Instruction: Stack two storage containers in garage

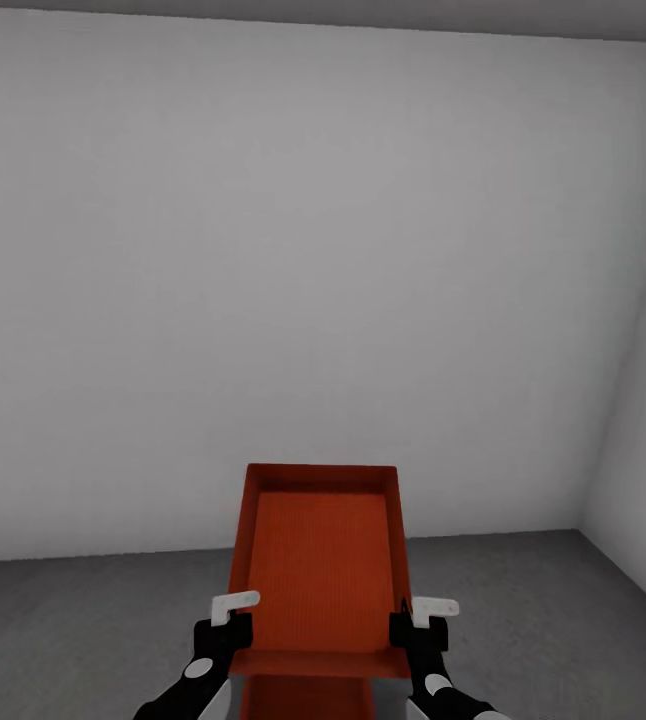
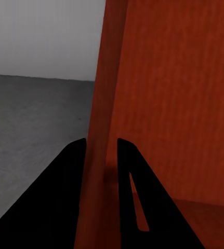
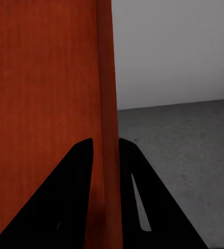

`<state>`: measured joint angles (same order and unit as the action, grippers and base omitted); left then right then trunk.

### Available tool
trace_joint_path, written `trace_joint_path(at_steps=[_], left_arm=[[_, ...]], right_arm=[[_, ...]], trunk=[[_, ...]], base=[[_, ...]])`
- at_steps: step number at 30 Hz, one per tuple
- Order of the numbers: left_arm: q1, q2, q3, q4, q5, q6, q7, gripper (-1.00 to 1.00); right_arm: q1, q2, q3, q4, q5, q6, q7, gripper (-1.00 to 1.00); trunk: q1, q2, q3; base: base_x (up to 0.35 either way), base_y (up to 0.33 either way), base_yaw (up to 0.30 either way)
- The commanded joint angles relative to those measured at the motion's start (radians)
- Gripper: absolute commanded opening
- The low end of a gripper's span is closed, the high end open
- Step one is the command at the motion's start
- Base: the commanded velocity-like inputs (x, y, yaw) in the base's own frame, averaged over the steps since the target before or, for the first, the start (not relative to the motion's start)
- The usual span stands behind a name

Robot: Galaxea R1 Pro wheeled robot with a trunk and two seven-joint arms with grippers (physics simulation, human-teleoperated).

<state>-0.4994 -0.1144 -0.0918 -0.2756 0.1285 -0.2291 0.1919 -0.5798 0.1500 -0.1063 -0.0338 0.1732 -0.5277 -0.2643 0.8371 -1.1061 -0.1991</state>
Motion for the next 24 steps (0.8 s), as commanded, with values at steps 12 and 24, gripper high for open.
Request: trace_joint_path(at_steps=[12,24], left_arm=[[-0.001,0.0,-0.006,0.001,0.015,0.033,-0.006,-1.0],[-0.001,0.0,-0.006,0.001,0.015,0.033,-0.006,-1.0]], right_arm=[[-0.002,-0.004,0.002,-0.001,0.002,-0.049,0.002,-1.0],[-0.002,-0.004,0.001,-0.001,0.001,-0.049,0.002,-1.0]], trunk=[[0.0,-0.001,-0.001],[0.0,-0.001,-0.001]], base=[[0.0,0.0,-0.039],[0.0,0.0,0.0]])
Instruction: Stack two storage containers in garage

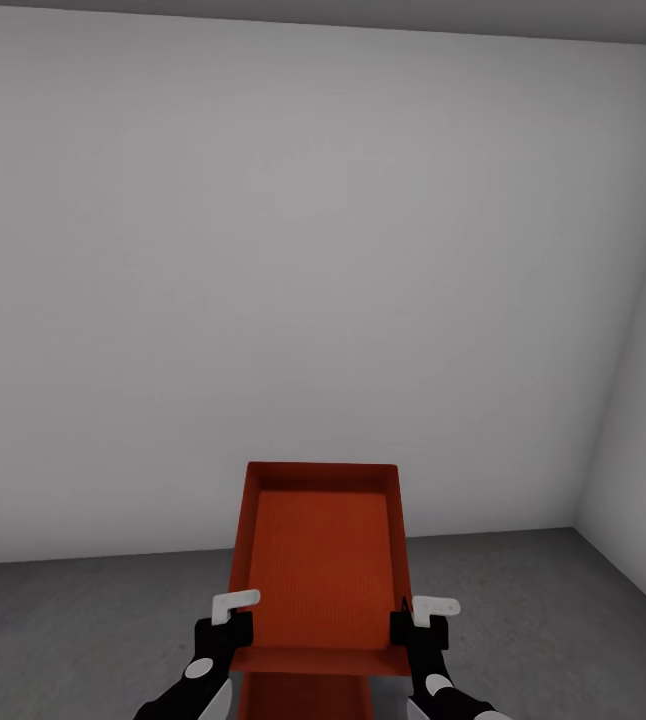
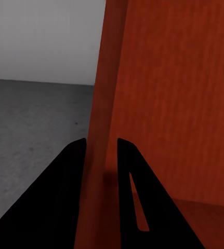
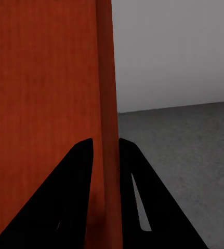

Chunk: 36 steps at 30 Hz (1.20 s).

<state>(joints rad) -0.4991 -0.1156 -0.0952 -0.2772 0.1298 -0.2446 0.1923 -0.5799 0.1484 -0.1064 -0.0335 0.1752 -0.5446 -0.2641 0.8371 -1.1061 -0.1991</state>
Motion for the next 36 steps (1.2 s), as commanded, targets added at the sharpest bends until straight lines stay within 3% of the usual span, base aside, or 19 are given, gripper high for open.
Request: trace_joint_path(at_steps=[1,19,36], left_arm=[[-0.001,0.001,-0.003,0.003,0.013,0.048,-0.007,-1.0],[-0.001,0.002,-0.003,0.001,0.014,0.047,-0.008,-1.0],[-0.001,0.002,-0.003,0.001,0.013,0.047,-0.008,-1.0]], right_arm=[[-0.002,-0.003,0.001,-0.002,-0.001,-0.032,0.002,-1.0],[-0.002,-0.003,0.001,-0.001,-0.002,-0.033,0.002,-1.0],[-0.002,-0.003,-0.001,-0.001,-0.002,-0.033,0.001,-1.0]], trunk=[[0.0,-0.001,-0.001],[0.0,-0.001,-0.001],[0.0,-0.001,-0.001]], base=[[0.0,0.0,0.0],[0.0,0.0,0.001],[0.0,0.0,0.136]])
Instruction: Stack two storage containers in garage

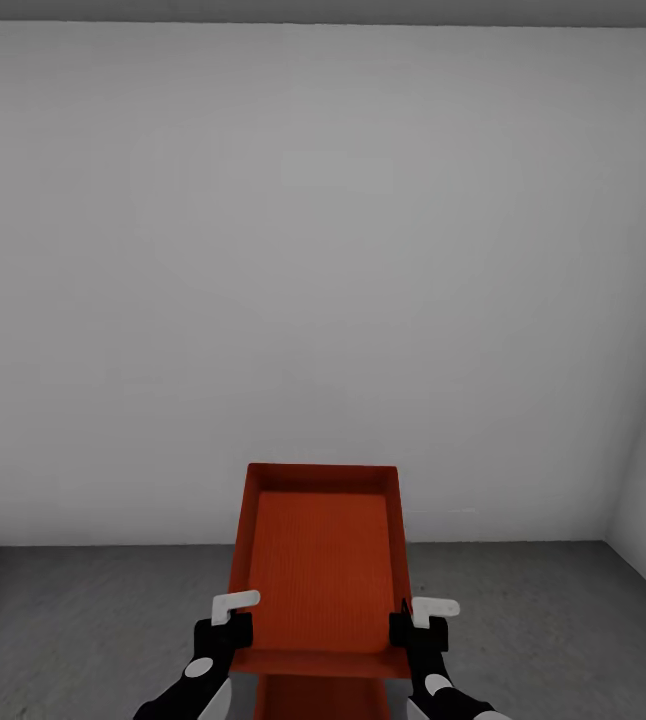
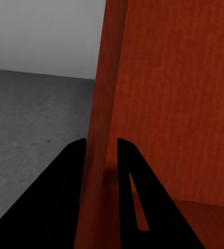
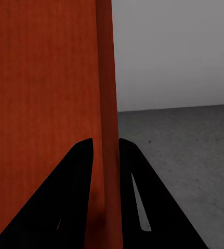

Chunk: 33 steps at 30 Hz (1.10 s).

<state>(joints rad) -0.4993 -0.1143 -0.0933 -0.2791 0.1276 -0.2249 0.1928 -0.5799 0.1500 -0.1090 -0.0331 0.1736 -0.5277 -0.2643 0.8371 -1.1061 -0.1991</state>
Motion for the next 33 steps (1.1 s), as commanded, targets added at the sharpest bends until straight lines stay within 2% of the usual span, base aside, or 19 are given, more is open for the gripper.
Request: trace_joint_path(at_steps=[1,9,18,33], left_arm=[[-0.001,0.001,-0.005,0.003,0.015,0.027,-0.009,-1.0],[-0.001,0.001,-0.005,0.003,0.015,0.027,-0.01,-1.0],[0.0,0.001,-0.005,0.003,0.015,0.027,-0.01,-1.0],[-0.001,0.001,-0.005,0.003,0.015,0.027,-0.01,-1.0]], right_arm=[[-0.001,-0.004,0.002,-0.002,0.0,-0.051,0.002,-1.0],[-0.001,-0.004,0.002,-0.002,0.002,-0.051,0.006,-1.0],[-0.001,-0.004,0.001,-0.002,0.0,-0.05,0.005,-1.0],[-0.001,-0.004,0.0,-0.002,-0.002,-0.048,0.005,-1.0]], trunk=[[0.0,-0.001,-0.001],[0.0,-0.001,-0.001],[0.0,-0.001,-0.002],[0.0,-0.001,-0.023]], base=[[0.0,0.0,0.009],[0.0,0.0,0.112],[0.0,0.0,0.011],[0.0,0.0,0.0]])
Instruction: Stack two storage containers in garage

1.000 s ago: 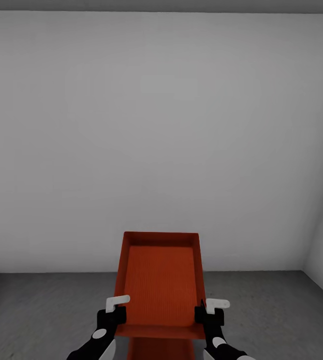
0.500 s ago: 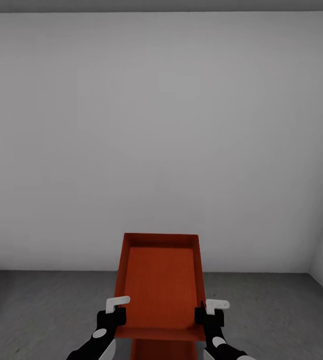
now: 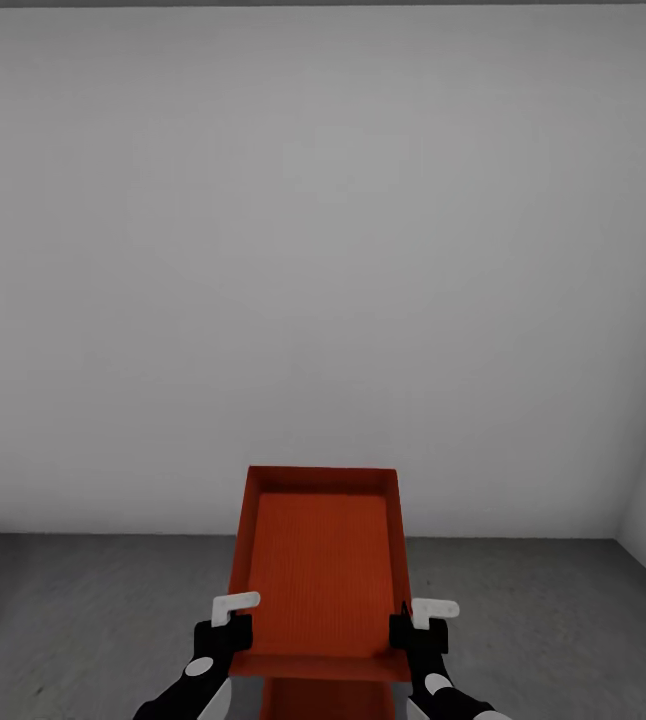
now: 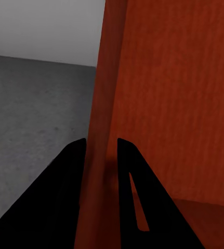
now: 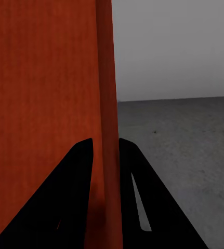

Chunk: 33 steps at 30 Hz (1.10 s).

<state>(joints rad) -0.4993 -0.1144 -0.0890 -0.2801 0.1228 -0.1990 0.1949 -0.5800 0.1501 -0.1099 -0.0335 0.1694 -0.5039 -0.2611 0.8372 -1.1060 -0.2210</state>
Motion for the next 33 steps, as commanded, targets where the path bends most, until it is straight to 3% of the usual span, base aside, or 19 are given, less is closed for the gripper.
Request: trace_joint_path(at_steps=[1,33], left_arm=[[-0.001,0.001,-0.009,0.004,0.02,0.001,-0.012,-1.0],[-0.001,0.0,-0.009,0.004,0.02,0.002,-0.012,-1.0]], right_arm=[[-0.001,-0.004,0.001,-0.002,0.002,-0.071,0.002,-1.0],[-0.001,-0.004,0.001,-0.001,0.002,-0.071,0.003,-1.0]], trunk=[[0.0,-0.001,-0.003],[0.0,-0.001,-0.054]], base=[[0.0,0.0,0.0],[0.0,0.0,0.0]])
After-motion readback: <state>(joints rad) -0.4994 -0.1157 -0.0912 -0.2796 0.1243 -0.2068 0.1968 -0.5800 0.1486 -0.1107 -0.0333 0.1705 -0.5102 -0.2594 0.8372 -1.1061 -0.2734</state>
